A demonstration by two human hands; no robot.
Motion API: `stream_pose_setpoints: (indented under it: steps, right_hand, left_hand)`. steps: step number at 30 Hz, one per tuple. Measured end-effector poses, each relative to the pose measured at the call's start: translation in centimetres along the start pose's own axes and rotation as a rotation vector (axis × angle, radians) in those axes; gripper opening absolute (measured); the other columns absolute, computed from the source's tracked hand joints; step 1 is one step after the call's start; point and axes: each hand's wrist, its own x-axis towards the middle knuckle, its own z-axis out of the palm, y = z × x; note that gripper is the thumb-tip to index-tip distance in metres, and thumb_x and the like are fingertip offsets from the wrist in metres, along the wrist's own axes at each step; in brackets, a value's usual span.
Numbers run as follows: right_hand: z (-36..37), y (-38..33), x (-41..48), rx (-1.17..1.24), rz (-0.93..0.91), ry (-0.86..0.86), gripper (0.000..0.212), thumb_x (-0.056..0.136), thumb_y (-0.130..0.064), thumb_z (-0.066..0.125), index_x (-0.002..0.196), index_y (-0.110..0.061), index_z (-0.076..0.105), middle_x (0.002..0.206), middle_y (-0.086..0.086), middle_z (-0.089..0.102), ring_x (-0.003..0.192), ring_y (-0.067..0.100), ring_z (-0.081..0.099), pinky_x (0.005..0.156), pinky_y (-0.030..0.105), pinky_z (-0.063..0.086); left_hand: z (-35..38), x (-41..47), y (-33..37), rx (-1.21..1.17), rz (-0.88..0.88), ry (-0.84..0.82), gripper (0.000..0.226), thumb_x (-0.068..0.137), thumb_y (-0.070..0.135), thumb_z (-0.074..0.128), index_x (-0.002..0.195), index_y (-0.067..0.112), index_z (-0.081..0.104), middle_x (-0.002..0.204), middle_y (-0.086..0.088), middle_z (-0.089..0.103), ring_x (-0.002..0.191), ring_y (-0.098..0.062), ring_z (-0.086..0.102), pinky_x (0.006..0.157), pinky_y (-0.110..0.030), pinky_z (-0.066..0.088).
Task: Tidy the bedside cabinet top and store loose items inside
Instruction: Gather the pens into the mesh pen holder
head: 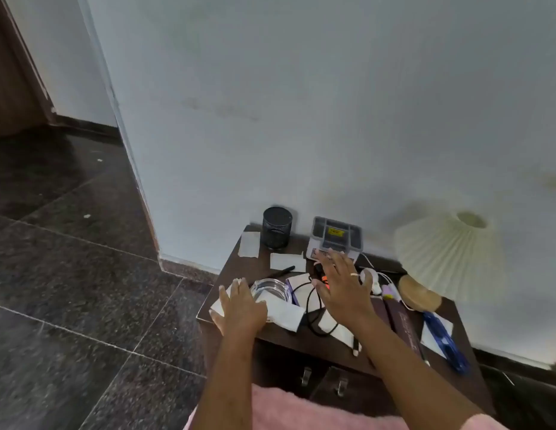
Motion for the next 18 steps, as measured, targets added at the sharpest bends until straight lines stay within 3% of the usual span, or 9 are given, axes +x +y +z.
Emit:
stream_pose_setpoints:
  steps: [7,11,18]
  right_hand:
    - [3.4,-2.3,10.7,-0.038,-0.083,-0.009,0.06,0.095,-0.049,0.036,0.148,-0.038,0.007,0.159,-0.006,0.009,0.147,0.017,0.001,0.112,0.06,0.002]
    - [5.5,-4.3,16.3,-0.017,-0.066,0.017,0.065,0.093,-0.051,0.039,0.148,-0.035,0.01,0.159,-0.003,0.011,0.147,0.02,0.006,0.113,0.06,0.004]
    - [7.5,-6.5,21.0,0.145,0.118,-0.067,0.079,0.081,-0.06,0.055,0.145,-0.033,0.017,0.152,0.01,0.019,0.135,0.037,0.029,0.104,0.052,0.034]
  left_hand:
    - [-1.1,4.8,2.5,0.13,0.162,0.208,0.075,0.094,0.039,0.043,0.15,0.022,-0.003,0.159,0.004,-0.008,0.144,-0.021,-0.02,0.114,-0.054,-0.001]
    - [-0.9,5.2,3.4,0.145,0.213,0.23,0.075,0.094,0.038,0.042,0.15,0.021,-0.005,0.159,0.004,-0.012,0.143,-0.019,-0.024,0.114,-0.052,-0.006]
    - [-1.3,5.2,2.9,0.16,0.228,0.248,0.074,0.094,0.038,0.04,0.149,0.021,-0.007,0.158,0.004,-0.013,0.142,-0.019,-0.026,0.114,-0.052,-0.007]
